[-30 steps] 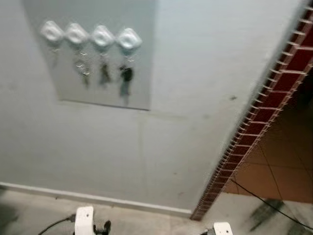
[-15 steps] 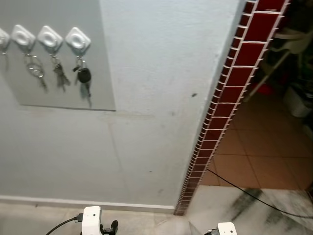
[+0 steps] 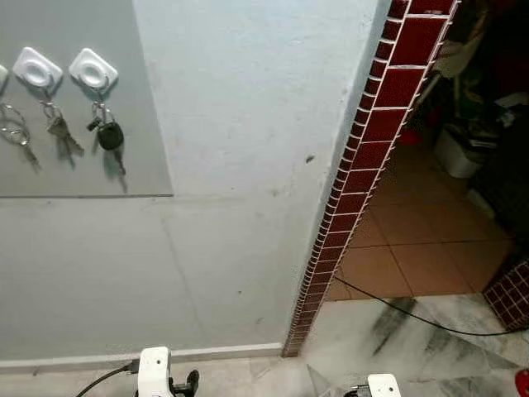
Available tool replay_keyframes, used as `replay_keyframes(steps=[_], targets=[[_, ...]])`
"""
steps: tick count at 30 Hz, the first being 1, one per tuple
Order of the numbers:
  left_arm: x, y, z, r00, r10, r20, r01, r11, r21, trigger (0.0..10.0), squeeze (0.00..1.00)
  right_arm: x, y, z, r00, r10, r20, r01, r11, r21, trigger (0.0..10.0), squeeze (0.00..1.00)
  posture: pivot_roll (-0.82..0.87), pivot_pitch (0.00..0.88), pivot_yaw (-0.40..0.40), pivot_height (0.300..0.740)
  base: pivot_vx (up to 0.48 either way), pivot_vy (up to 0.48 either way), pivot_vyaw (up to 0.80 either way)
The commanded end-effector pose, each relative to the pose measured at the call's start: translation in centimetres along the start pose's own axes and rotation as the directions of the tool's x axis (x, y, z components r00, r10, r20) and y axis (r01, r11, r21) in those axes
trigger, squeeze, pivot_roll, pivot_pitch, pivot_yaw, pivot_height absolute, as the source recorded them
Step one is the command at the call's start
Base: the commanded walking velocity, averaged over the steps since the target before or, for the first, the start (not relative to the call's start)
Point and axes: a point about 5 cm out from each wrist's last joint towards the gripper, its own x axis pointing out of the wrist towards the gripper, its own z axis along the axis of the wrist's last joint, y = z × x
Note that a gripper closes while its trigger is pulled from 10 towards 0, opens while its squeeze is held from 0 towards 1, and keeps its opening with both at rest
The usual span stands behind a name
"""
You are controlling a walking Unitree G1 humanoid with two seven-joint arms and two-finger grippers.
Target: Hang keys on a hook
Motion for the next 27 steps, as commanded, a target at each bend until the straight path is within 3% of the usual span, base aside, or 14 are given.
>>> replay_keyframes(steps=[1,7,11,27], targets=[[-0.03,0.09,-0.07,1.000,0.008,0.000,-0.008,1.000,-0.015,10.0,0.00,0.03,-0.08,0.05,1.000,-0.001,-0.005,0.001,1.000,0.004,10.0,0.00,-0.06,0.000,-0.016,0.740,0.000,0.000,-0.75],[-0.06,0.18,-0.18,1.000,0.013,-0.005,-0.013,0.999,-0.052,10.0,0.00,0.06,-0.06,0.10,1.000,-0.002,-0.006,0.002,1.000,0.007,10.0,0.00,-0.06,0.000,-0.016,0.740,0.000,0.159,-0.75],[-0.04,0.24,-0.09,1.000,0.016,-0.008,-0.016,1.000,-0.012,10.0,0.00,0.09,-0.07,0.21,1.000,-0.007,0.000,0.007,1.000,0.010,10.0,0.00,-0.06,0.000,-0.015,0.740,0.000,0.236,-0.62],[-0.11,0.39,-0.47,0.999,0.032,-0.036,-0.032,0.999,0.002,10.0,0.00,0.11,-0.27,0.10,0.999,-0.027,-0.023,0.028,1.000,0.011,10.0,0.00,-0.06,0.000,-0.016,0.740,0.000,0.000,0.00]])
